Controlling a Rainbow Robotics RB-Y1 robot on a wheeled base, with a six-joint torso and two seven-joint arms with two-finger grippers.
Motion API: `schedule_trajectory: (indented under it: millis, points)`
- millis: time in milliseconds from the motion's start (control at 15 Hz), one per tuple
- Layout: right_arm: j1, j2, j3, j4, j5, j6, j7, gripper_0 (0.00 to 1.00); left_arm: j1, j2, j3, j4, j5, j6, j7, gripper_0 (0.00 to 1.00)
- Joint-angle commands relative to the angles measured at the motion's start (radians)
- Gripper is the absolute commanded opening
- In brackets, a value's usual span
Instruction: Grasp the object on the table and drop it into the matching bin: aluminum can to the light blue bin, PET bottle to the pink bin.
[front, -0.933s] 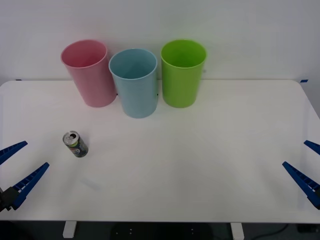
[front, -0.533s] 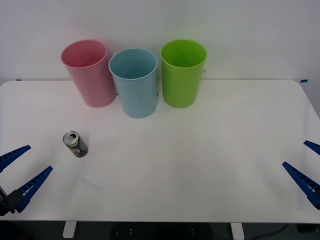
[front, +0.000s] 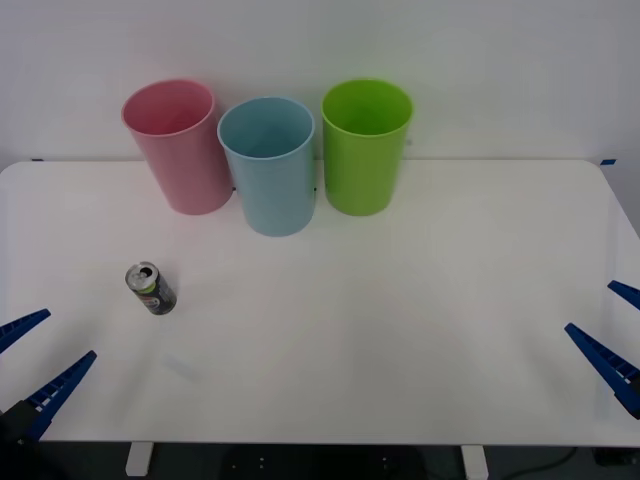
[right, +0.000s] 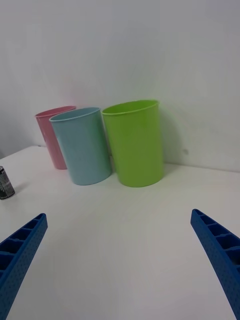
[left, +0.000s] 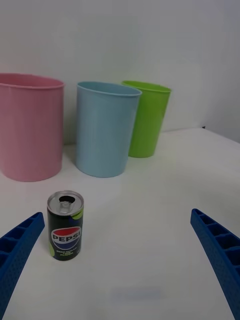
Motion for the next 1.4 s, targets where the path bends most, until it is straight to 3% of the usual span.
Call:
schedule_trajectory:
  millis: [67,867,1067,1400]
  points:
    - [0.000,0.000,0.000,0.000,0.000,0.000,0.000,1.00,0.038,0.000,0.004,0.000,0.003,0.016,-0.066,1.00]
    - [0.000,0.000,0.000,0.000,0.000,0.000,0.000,1.00,0.139,-0.011,-0.084,0.000,0.051,0.240,-0.065,1.00]
    - [0.000,0.000,0.000,0.000,0.000,0.000,0.000,1.00,0.116,-0.058,-0.090,0.000,0.051,0.281,-0.057,1.00]
    - [0.000,0.000,0.000,0.000,0.000,0.000,0.000,1.00,0.059,-0.124,-0.091,0.000,-0.032,0.353,-0.053,1.00]
